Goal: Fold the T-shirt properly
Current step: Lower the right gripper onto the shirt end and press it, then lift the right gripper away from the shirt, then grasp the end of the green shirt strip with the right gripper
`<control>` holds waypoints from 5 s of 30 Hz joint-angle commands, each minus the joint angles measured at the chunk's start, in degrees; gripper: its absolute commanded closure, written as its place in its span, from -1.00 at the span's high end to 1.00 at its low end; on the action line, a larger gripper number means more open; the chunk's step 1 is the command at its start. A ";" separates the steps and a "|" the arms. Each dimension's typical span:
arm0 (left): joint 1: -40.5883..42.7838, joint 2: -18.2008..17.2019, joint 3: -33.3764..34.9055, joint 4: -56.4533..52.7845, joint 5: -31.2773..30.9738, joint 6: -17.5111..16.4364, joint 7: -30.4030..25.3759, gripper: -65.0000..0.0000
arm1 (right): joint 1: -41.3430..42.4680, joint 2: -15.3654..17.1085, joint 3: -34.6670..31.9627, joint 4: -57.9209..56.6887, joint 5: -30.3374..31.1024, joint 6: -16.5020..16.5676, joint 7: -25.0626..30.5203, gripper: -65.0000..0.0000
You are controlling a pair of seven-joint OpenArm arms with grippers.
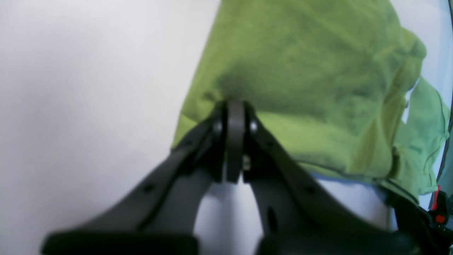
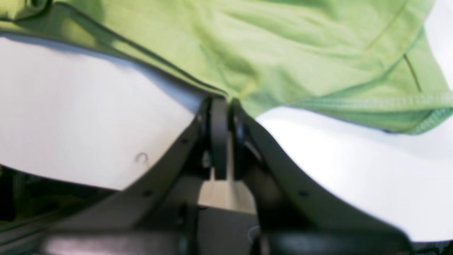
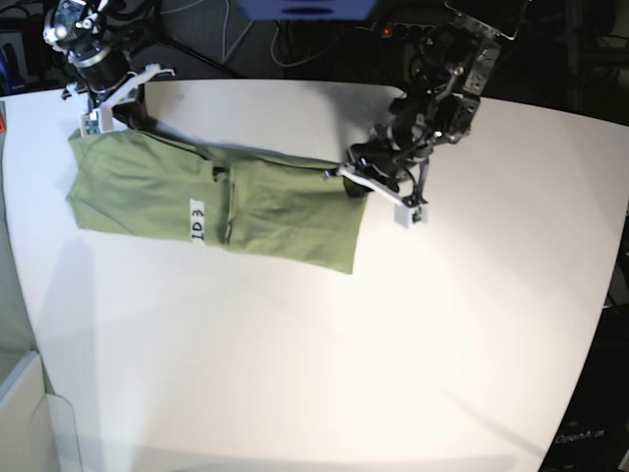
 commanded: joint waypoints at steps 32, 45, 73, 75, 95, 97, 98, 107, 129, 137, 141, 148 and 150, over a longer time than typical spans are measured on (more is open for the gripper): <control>1.47 -0.75 0.25 -1.63 2.65 4.47 4.69 -0.93 | 11.97 2.69 -8.95 7.83 -21.31 0.34 0.87 0.01; 1.21 -0.75 0.16 -1.72 2.65 4.47 4.69 -0.93 | 13.55 2.86 -0.25 7.74 -25.62 0.34 0.87 0.03; 1.12 -0.67 0.07 -1.72 2.65 4.47 4.52 -0.93 | 21.73 -1.53 20.50 -0.35 -25.80 0.34 0.69 0.04; 1.12 -0.67 0.07 -1.72 2.65 4.47 4.52 -0.93 | 21.82 -1.80 20.24 -0.35 -25.80 0.34 0.69 0.04; 1.12 -0.58 0.07 -1.72 2.65 4.47 4.25 -0.93 | 25.86 -2.24 21.73 11.87 -25.62 0.34 -21.64 0.91; 1.12 -0.58 0.07 -1.72 2.65 4.47 4.25 -0.93 | 25.86 -2.24 21.56 11.87 -25.62 0.34 -22.78 0.91; 1.12 -0.58 0.07 -1.72 2.65 4.47 4.25 -0.93 | 25.86 -2.24 21.47 11.87 -25.62 0.34 -23.40 0.91; 1.12 -0.58 0.07 -1.72 2.65 4.47 4.34 -0.93 | 32.02 -2.06 21.47 11.79 -25.53 0.34 -32.80 0.91; 1.12 -0.58 -0.02 -1.72 2.65 4.47 4.43 -0.93 | 42.83 -0.74 21.64 -0.79 -25.44 0.34 -49.15 0.91; 1.12 -0.58 -0.10 -1.72 2.65 4.47 4.52 -0.93 | 45.29 -0.22 21.38 -3.69 -24.74 0.34 -49.77 0.91; 1.03 -0.58 -0.10 -1.72 2.65 4.47 4.61 -0.93 | 45.55 0.05 21.38 -3.77 -19.03 0.34 -52.05 0.91; 1.03 -0.58 -0.10 -1.72 2.65 4.55 4.69 -0.93 | 45.29 0.93 21.73 -3.77 -16.65 0.34 -52.49 0.90; 1.03 -0.58 -0.10 -1.72 2.65 4.64 4.69 -0.93 | 44.67 1.02 21.82 -3.86 -16.65 0.34 -52.41 0.90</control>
